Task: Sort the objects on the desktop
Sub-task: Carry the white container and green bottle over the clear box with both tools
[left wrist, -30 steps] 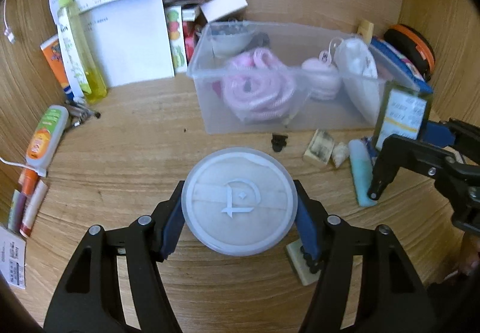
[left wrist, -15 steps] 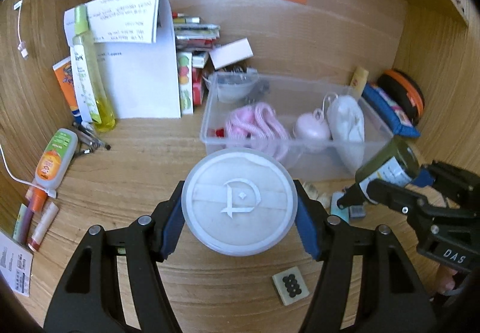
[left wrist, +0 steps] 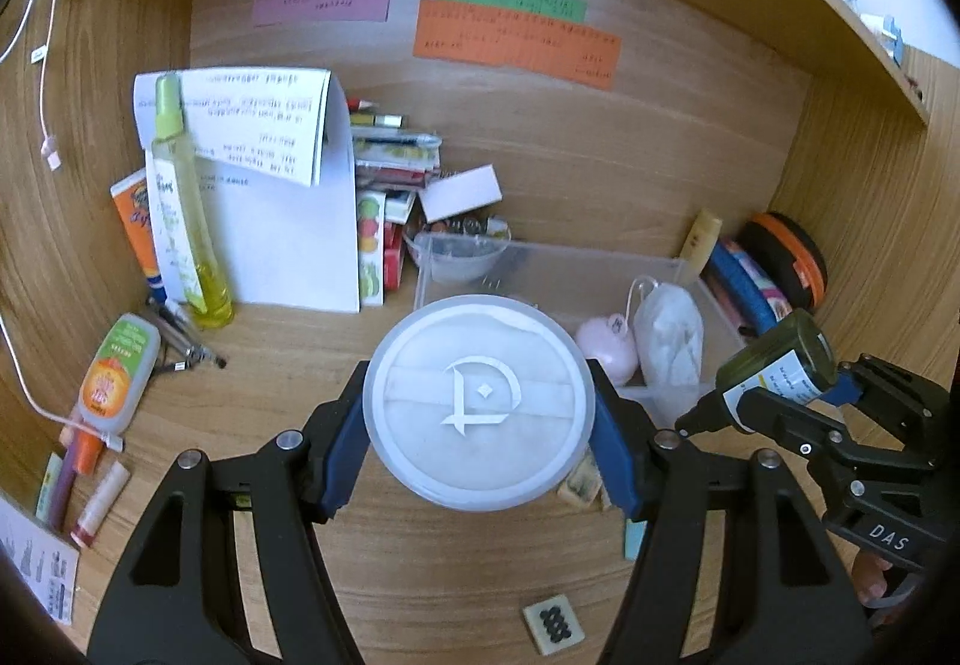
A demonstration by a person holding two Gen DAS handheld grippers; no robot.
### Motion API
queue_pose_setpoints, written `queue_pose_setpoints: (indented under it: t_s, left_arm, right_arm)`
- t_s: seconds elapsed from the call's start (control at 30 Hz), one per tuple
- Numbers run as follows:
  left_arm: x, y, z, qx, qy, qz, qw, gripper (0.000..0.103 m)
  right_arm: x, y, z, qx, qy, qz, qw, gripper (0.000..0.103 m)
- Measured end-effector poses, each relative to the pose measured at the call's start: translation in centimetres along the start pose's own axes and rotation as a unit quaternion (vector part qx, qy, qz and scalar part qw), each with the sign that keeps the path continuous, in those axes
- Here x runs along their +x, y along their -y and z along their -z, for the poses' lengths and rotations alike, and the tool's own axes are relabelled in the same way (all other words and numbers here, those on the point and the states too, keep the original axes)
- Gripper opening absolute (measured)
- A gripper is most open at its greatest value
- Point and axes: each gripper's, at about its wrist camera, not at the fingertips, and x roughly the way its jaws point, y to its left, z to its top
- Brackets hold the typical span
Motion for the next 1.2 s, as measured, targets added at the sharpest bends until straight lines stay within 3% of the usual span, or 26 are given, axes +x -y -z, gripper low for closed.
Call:
queue_pose_setpoints:
  t_s: [0.37, 0.57, 1.2]
  left_arm:
    - [1.1, 1.0, -3.0, 0.007, 0.018, 0.013, 0.9997, 0.065]
    - [3.3, 1.5, -4.2, 0.010, 0.006, 0.023, 0.9997, 0.065]
    - [11.1, 1.9, -3.1, 0.018, -0.067, 0.044, 0.9966, 0.065]
  right_arm:
    - [0.5, 1.7, -2.9, -0.006, 0.026, 0.014, 1.000, 0.038]
    - [2.0, 3.3, -4.2, 0.003, 0.027, 0.020, 0.999, 0.038]
    - [9.5, 3.5, -3.2, 0.000, -0.053, 0.005, 0.999, 0.038]
